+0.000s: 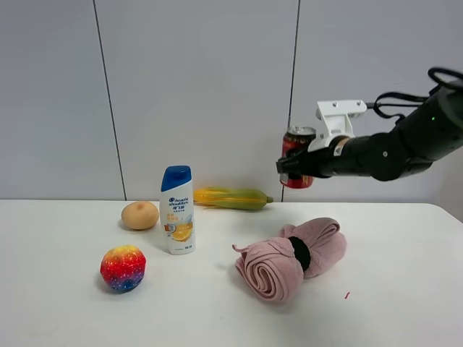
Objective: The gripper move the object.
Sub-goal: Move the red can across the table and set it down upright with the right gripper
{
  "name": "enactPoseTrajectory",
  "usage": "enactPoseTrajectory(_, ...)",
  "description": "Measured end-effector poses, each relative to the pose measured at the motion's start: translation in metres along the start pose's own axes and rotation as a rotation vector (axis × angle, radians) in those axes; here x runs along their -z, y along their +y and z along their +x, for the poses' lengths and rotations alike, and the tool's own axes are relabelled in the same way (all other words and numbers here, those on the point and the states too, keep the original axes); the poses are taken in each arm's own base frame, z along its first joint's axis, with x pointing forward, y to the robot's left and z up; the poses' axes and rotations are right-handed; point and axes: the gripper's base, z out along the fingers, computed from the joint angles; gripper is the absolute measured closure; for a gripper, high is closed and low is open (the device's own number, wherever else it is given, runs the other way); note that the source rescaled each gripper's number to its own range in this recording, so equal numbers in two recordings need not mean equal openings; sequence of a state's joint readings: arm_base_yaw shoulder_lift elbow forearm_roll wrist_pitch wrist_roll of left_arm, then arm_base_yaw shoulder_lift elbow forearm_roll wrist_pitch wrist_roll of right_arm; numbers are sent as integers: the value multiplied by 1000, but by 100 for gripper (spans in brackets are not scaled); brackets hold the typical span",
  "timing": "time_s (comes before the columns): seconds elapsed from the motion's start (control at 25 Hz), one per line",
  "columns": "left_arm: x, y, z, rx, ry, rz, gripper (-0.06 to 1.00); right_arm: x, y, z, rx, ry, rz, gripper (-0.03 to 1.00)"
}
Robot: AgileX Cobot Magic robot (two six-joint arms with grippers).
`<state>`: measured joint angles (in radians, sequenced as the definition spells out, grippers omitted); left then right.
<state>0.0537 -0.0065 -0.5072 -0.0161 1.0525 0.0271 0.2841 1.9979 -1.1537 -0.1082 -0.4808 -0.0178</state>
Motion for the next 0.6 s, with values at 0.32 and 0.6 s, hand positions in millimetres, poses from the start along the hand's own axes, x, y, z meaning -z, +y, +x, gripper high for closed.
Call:
enactPoseTrajectory(0.32,0,0,0,0,0,0,-6,49,62,-63,61,61,-140,96)
enactPoseTrajectory(0.6,0,0,0,0,0,0,-6,102,119,-105,109,23,-291,96)
